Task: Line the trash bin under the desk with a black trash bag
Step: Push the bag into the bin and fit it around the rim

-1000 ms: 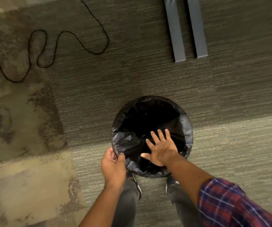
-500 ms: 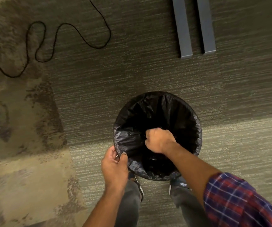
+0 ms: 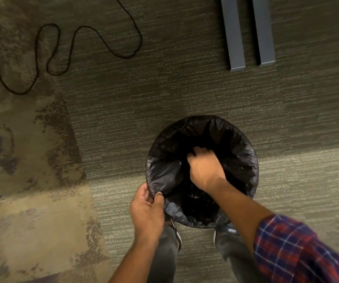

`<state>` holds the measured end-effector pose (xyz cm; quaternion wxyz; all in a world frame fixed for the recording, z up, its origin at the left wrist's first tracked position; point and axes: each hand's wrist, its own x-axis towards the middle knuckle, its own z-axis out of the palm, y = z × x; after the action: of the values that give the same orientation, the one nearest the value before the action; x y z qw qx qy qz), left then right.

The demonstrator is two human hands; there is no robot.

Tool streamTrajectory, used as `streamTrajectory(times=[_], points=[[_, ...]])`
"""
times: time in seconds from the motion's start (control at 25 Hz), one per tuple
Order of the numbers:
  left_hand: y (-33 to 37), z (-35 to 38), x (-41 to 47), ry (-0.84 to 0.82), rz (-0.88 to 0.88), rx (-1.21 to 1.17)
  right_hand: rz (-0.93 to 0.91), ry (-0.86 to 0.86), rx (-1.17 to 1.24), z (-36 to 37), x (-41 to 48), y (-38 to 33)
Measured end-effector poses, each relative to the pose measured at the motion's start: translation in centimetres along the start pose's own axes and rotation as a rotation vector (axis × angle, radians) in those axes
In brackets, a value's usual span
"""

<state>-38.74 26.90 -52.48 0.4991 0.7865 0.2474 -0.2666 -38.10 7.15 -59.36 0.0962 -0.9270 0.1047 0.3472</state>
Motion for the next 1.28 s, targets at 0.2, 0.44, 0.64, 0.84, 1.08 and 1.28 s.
streamTrajectory(times=[0.2, 0.44, 0.64, 0.84, 1.08, 1.28], points=[[0.0, 0.2, 0.4, 0.004, 0.015, -0.002, -0.096, -0.142, 0.18, 3.0, -0.4, -3.8], [0.1, -0.2, 0.1, -0.007, 0.034, 0.002, -0.017, -0.058, 0.085, 2.1, -0.6, -2.6], [1.2, 0.6, -0.3, 0.022, 0.009, 0.079, -0.015, -0.378, -0.287, 2.3, -2.7, 1.4], [0.7, 0.7, 0.2, 0.014, -0.031, 0.111, 0.004, -0.338, -0.099, 1.5, -3.0, 2.3], [2.3, 1.2, 0.1, 0.058, -0.142, 0.075, 0.135, 0.477, 0.221, -1.8, -9.2, 3.1], [4.6, 2.2, -0.3, 0.151, -0.138, 0.21, 0.582, 0.597, 0.516, -2.3, -13.0, 6.0]])
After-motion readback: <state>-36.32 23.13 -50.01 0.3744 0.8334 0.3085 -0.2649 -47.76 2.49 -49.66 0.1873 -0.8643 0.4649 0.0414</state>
